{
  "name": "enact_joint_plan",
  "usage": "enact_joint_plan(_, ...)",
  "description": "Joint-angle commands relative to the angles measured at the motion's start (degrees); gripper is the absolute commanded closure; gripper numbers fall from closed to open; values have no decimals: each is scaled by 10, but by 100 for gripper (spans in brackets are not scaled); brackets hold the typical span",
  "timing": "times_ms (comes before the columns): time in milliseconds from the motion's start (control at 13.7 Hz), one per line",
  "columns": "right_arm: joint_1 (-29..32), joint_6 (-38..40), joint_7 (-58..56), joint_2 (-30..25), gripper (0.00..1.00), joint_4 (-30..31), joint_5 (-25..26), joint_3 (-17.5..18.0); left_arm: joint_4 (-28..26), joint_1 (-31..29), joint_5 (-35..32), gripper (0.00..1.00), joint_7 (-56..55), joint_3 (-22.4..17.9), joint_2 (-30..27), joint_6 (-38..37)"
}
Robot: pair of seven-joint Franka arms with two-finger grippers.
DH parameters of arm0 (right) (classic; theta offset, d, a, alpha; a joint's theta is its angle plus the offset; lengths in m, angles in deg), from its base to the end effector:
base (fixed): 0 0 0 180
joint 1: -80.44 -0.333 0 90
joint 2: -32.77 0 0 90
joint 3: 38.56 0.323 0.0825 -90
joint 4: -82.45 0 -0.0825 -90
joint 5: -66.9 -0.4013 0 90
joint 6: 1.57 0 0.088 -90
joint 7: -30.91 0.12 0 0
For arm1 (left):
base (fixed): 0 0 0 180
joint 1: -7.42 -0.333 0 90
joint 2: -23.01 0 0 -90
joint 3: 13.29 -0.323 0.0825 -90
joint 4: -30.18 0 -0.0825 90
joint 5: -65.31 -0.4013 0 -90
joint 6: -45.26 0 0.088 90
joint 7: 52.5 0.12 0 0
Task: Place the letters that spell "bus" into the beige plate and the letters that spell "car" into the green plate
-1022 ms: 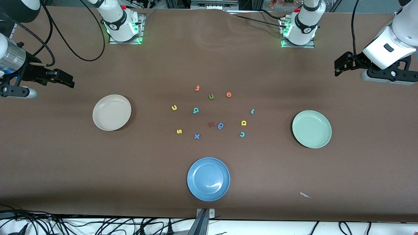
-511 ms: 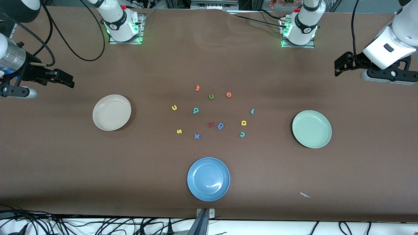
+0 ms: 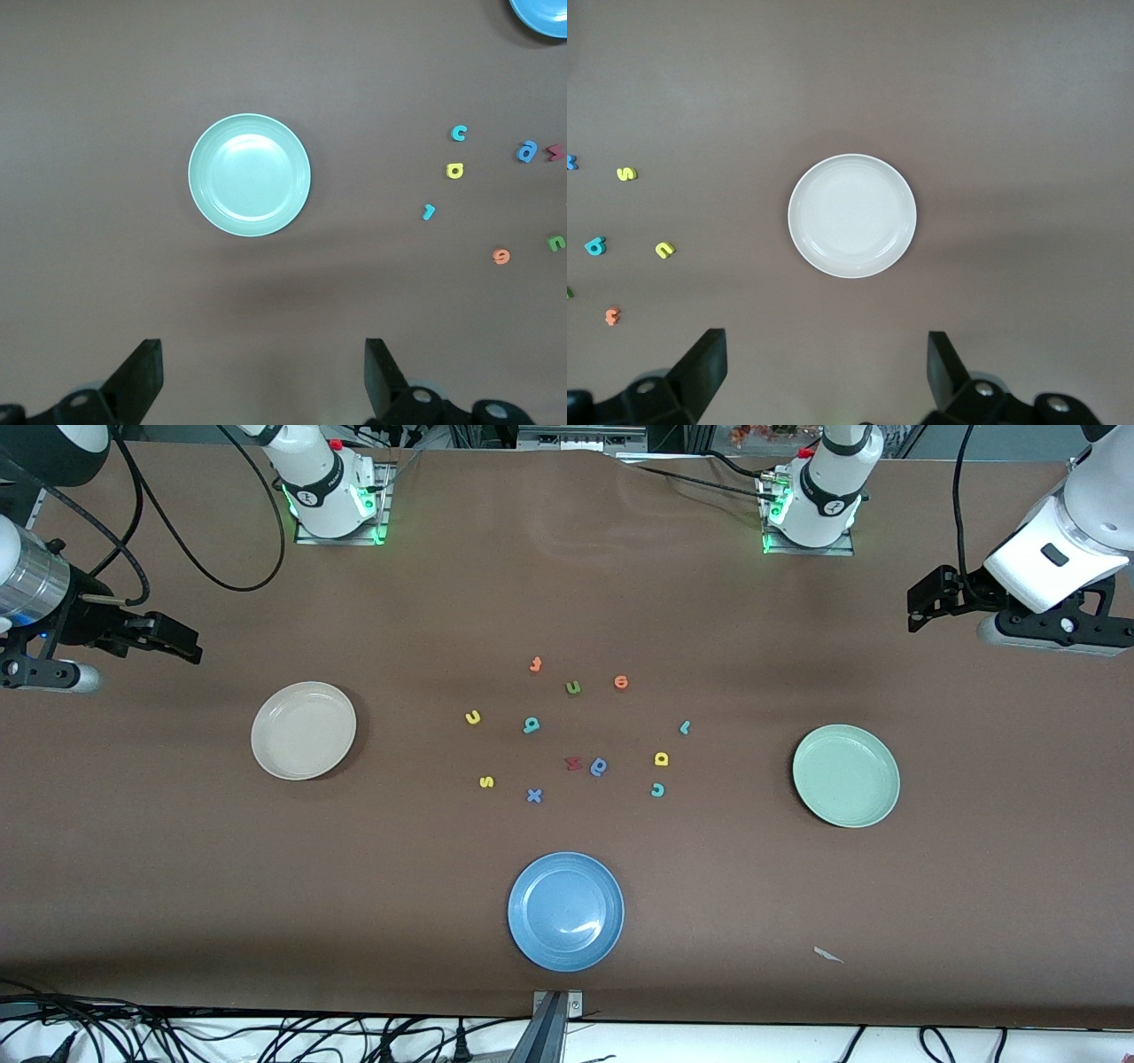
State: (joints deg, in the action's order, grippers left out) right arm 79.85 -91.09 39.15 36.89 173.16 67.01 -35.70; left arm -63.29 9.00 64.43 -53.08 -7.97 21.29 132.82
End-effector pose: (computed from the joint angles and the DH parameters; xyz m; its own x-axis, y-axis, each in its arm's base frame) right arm 0.5878 0.0343 0.5701 0.9923 -0.0836 -0.0917 -0.0829 -0.9965 0.0116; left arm 0.5516 -0.0656 0.6024 0.9914 -0.1089 -0.0730 -0.1105 -0.9937 -0.0189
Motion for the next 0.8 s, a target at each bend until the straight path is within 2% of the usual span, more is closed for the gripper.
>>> enact_joint_plan(0,7,11,-7,-1,0,-6,-12,2,16,-3,10,0,16,-1,7,-12)
enact_joint_plan(730,8,19,-5,-1,0,-6,-12,2,16,-3,10,0,16,-1,7,-12)
